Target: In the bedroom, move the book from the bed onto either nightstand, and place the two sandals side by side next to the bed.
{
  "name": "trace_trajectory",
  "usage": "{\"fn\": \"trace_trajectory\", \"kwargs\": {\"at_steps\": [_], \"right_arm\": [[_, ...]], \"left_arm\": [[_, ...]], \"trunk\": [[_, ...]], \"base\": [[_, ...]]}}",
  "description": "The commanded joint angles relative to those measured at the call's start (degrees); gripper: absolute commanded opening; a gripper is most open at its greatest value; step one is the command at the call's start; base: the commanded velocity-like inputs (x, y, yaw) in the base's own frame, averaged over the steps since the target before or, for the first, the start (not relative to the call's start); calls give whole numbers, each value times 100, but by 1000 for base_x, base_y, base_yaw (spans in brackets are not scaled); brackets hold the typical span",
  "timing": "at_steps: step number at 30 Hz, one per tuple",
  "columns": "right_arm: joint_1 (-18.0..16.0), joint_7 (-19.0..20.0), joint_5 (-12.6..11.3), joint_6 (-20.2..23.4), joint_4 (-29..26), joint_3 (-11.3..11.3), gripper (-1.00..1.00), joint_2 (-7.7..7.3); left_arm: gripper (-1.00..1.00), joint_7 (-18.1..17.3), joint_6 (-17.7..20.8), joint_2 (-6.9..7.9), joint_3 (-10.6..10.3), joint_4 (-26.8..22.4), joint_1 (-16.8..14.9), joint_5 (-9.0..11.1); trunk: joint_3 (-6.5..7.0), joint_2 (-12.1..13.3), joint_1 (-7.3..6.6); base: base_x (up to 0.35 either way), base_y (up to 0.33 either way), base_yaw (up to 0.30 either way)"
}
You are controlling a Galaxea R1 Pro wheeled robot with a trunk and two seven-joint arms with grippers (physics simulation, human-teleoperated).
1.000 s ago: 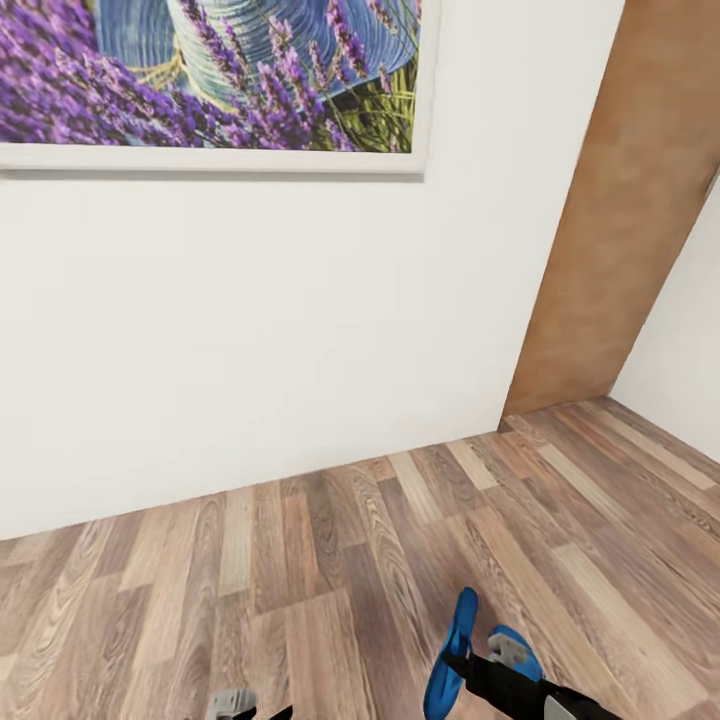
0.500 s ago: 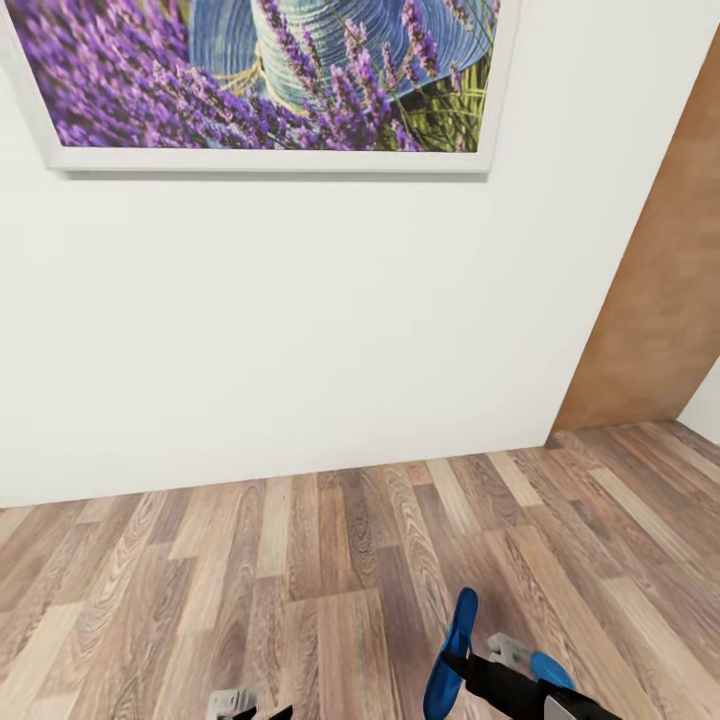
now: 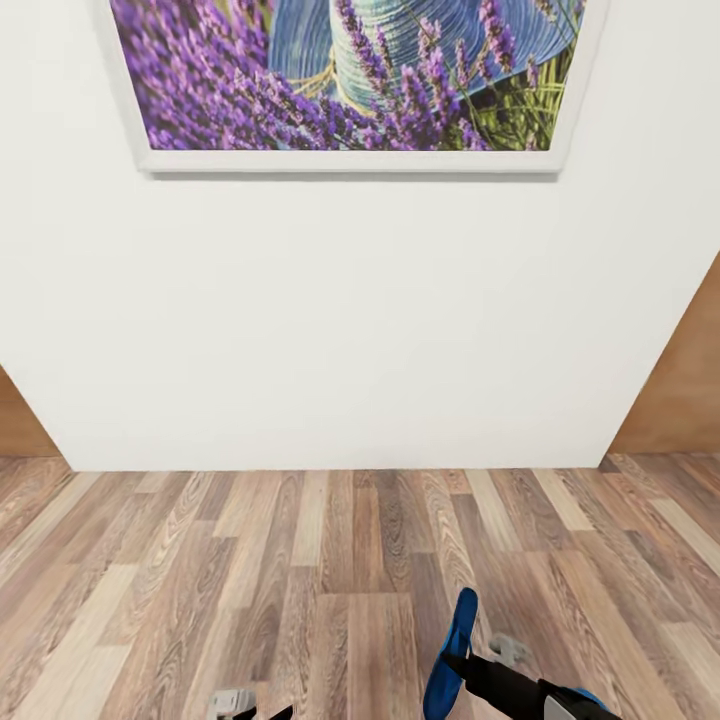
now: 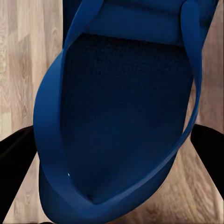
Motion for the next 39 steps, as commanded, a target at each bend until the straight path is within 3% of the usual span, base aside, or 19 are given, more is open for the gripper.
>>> {"fn": "trace_trajectory", "kwargs": {"at_steps": [1,11,39], "right_arm": [[-1,21,-46,34,-4,-2,-100,-3],[-1,24,-46,32,-4,-2,-100,-3],[-1,30,19,28,-4,-2,-100,-3]], "left_arm": [[100,-24,-12,-1,3,10,-5,14],[100,-24,-18,-1,13,17,-5,14],[100,-24,-12,-1,7,18,-5,14]], "trunk": [[-5,-2,-1],[-5,-2,-1],[-5,-2,-1]], "base": [[0,0,294],[53,0,113],[316,0,-18]]}}
